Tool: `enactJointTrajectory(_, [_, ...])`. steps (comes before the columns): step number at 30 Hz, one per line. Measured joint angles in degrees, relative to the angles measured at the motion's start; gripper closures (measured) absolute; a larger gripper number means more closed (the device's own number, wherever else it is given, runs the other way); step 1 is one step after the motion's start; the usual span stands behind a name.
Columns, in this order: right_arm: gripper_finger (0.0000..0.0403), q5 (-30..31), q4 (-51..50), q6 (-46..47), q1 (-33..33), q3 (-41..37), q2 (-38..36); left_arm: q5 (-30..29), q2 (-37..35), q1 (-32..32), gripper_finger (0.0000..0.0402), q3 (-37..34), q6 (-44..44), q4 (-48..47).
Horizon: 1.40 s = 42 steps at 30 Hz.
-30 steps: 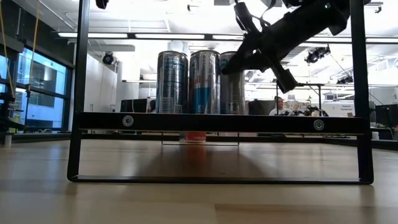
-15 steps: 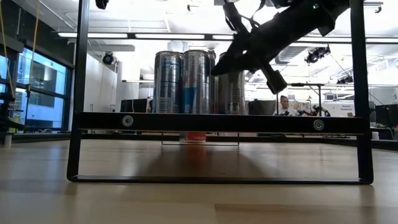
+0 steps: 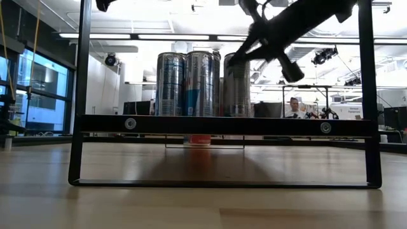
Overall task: Place canned beverage on shelf
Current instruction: Put the top blue soda can on the shelf aligned with the other blue soda can
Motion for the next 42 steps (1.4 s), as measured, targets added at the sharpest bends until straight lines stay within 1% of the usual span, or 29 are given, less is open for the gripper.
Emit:
enactJointTrajectory(6, [0.0403,-0.42,-1.93,-16.42,-1.12,-0.04,-9.12,-0.11,-0.45,0.0,0.0108,0.0,-1.28,-0.65])
enactJointTrajectory(13, [0.0403,-1.63,-1.68,-43.57,-3.74,-0.04,-21.16,-1.24,-0.5,0.0,0.0108,0.0,-0.79,-0.62])
enactJointTrajectory(18, [0.0403,-1.91,5.16,-65.5,-6.52,-0.04,-27.07,-1.86,-0.48,0.0,0.0108,0.0,1.01,0.68])
enactJointTrajectory(20, [0.0403,-3.62,9.42,-71.62,-7.16,-0.04,-28.13,-1.86,-0.5,0.0,0.0108,0.0,1.03,2.8])
enactJointTrajectory(23, [0.0403,-6.87,13.55,-77.5,-7.74,-0.04,-28.52,-2.04,-0.5,0.0,0.0108,0.0,1.05,4.91])
enactJointTrajectory(27, [0.0403,-10.45,13.67,-82.11,-7.72,-0.04,-28.18,-2.59,-0.52,0.0,0.0108,0.0,1.07,5.66])
enactJointTrajectory(30, [0.0403,-10.54,12.2,-82.65,-7.69,-0.06,-28.19,-2.6,-0.5,0.0,0.0108,0.0,1.07,5.61])
enactJointTrajectory(32, [0.0403,-10.38,11.6,-82.49,-7.69,-0.06,-28.17,-2.36,-0.5,-0.02,0.0116,0.0,1.22,5.6])
enactJointTrajectory(34, [0.0403,-10.35,11.6,-82.02,-7.69,-0.06,-28.17,-1.22,-0.5,-0.02,0.0141,0.0,1.54,5.59])
enactJointTrajectory(36, [0.0403,-10.34,11.58,-81.76,-7.69,-0.06,-28.17,-0.76,-0.5,-0.04,0.0186,0.0,1.84,5.58])
enactJointTrajectory(38, [0.0403,-10.34,11.58,-81.78,-7.69,-0.06,-28.17,-0.68,-0.5,-0.04,0.025,0.0,3.36,5.57])
enactJointTrajectory(41, [0.0403,-10.34,11.58,-81.17,-7.69,-0.06,-28.17,-0.68,-0.52,-0.03,0.0361,0.0,5.86,5.57])
enactJointTrajectory(42, [0.0403,-10.34,11.58,-80.69,-7.69,-0.06,-28.17,-0.68,-0.52,-0.02,0.038,-0.02,6.39,5.6])
